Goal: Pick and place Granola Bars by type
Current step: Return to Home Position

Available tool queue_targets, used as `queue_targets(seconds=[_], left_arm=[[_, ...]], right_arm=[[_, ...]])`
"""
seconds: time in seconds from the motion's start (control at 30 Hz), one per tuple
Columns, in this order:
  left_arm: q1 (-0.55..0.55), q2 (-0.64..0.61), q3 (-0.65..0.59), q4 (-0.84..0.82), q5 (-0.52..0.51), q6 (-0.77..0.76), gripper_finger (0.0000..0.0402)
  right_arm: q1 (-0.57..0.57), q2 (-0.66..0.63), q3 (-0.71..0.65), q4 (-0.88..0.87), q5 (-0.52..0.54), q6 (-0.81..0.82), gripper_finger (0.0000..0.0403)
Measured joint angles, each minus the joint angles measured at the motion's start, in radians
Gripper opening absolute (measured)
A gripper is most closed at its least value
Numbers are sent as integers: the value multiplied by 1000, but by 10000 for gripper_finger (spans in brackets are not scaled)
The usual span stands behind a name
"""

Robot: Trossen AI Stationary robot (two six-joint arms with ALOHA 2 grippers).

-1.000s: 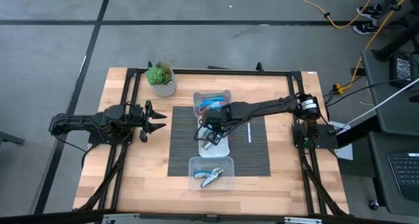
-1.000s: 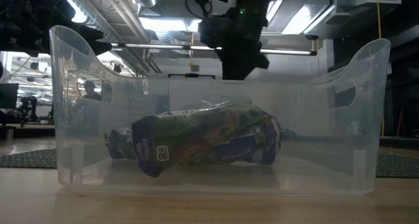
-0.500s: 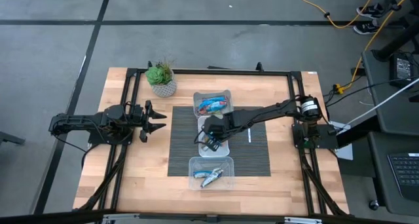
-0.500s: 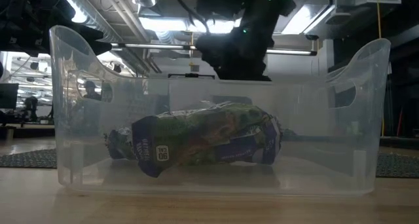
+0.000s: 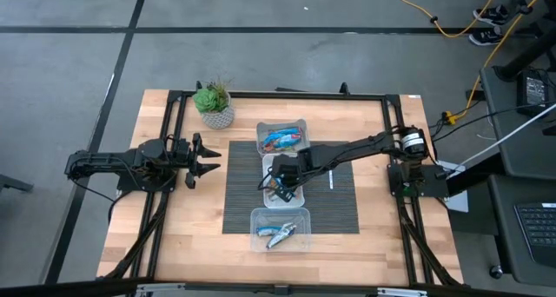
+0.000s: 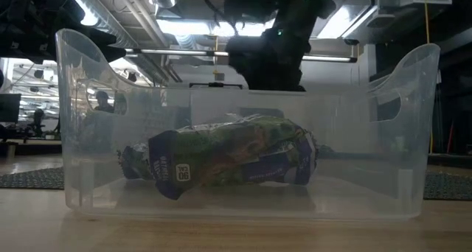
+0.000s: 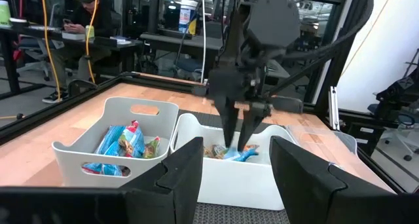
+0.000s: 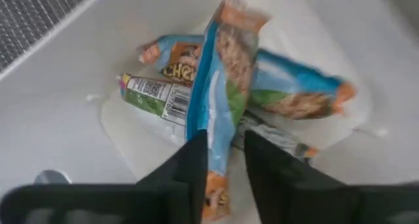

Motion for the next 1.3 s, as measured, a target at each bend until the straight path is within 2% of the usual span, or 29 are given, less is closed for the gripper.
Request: queue_targets(seconds=[0.17, 0.3, 0.57, 0.67, 0.83, 1.13, 1.3], left_arm=[[0, 0, 0, 0, 0, 0, 169], [0, 0, 0, 0, 0, 0, 169], [0, 0, 0, 0, 0, 0, 169], [0, 0, 0, 0, 0, 0, 169], [0, 0, 0, 0, 0, 0, 169], [0, 0, 0, 0, 0, 0, 169], [0, 0, 0, 0, 0, 0, 169]], right_arm=[[0, -85, 0, -13, 96, -81, 159], [0, -203, 0, -6, 166, -199, 198], [-16, -488, -3, -10, 383, -524, 214], [-44, -614, -59, -8, 404, -594, 214], [-97, -878, -291, 42, 371, -646, 214], [-132, -1427, -845, 365, 127, -659, 214], [-132, -1704, -1063, 491, 53, -645, 214]])
